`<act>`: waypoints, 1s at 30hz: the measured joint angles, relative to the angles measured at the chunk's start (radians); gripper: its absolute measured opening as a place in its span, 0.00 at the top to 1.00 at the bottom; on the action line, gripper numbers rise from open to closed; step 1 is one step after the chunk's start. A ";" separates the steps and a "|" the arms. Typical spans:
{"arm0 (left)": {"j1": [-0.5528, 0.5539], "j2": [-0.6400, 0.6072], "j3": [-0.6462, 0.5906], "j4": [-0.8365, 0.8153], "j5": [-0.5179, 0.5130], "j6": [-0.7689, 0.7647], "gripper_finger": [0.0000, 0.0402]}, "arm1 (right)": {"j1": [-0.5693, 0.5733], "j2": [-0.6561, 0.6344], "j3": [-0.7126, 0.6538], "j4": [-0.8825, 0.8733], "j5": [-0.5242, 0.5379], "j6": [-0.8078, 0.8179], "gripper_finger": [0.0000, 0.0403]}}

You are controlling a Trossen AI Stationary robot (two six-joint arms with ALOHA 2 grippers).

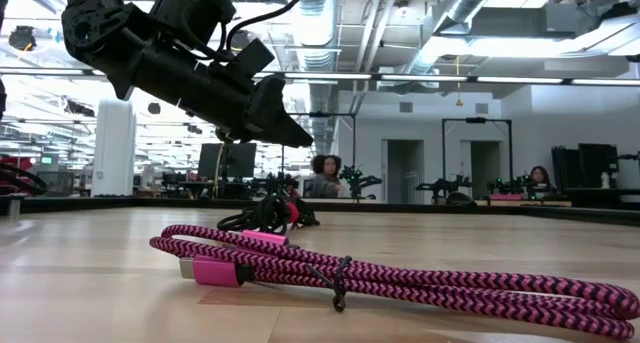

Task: Pick and place USB-C Cables
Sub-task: Put the top black cable charger into the yellow bin

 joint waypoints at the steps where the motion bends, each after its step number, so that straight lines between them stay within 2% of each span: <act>1: 0.000 0.000 0.000 0.000 0.000 0.000 0.56 | 0.000 -0.008 0.000 0.000 0.008 0.000 0.65; 18: 0.000 0.000 0.000 0.000 0.000 0.003 0.56 | -0.003 -0.098 0.000 0.001 0.282 -0.096 0.66; 26: 0.000 0.000 0.000 0.000 0.000 0.000 0.56 | -0.105 -0.097 0.000 -0.037 0.485 -0.319 0.66; 30: 0.000 0.000 0.000 0.000 0.000 -0.002 0.56 | -0.186 -0.097 0.000 -0.053 0.648 -0.462 0.66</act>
